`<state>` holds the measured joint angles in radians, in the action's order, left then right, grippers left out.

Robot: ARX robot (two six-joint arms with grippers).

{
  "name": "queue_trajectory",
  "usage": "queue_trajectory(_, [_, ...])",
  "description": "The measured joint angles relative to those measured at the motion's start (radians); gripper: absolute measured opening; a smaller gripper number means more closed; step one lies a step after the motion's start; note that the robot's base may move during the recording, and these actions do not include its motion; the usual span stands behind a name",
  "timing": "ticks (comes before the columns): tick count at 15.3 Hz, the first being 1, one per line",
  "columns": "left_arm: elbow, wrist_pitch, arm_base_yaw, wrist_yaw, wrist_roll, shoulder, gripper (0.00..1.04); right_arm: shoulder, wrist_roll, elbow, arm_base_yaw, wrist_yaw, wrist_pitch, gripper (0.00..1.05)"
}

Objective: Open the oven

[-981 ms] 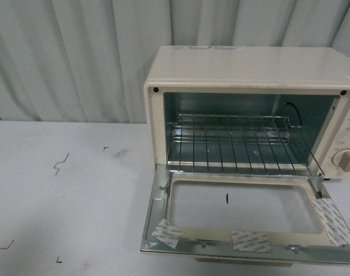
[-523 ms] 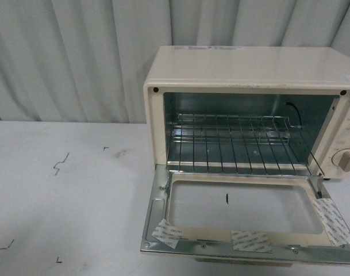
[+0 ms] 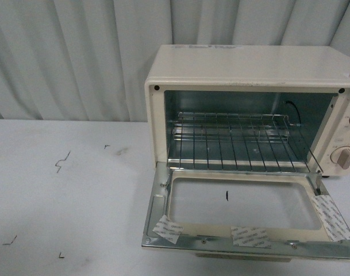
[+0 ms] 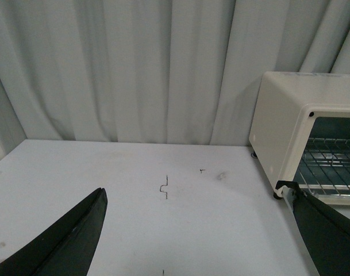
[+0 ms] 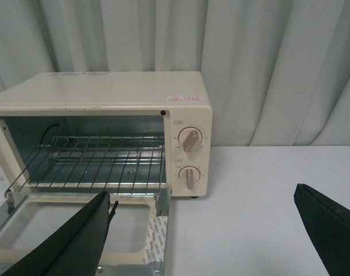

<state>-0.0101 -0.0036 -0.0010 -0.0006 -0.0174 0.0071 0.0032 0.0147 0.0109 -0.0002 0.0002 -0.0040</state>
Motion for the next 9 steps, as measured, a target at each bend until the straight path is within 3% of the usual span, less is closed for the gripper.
queue_trajectory(9, [0.0, -0.005, 0.0, -0.003, 0.0, 0.0, 0.98, 0.002, 0.0, 0.0, 0.0, 0.0, -0.004, 0.98])
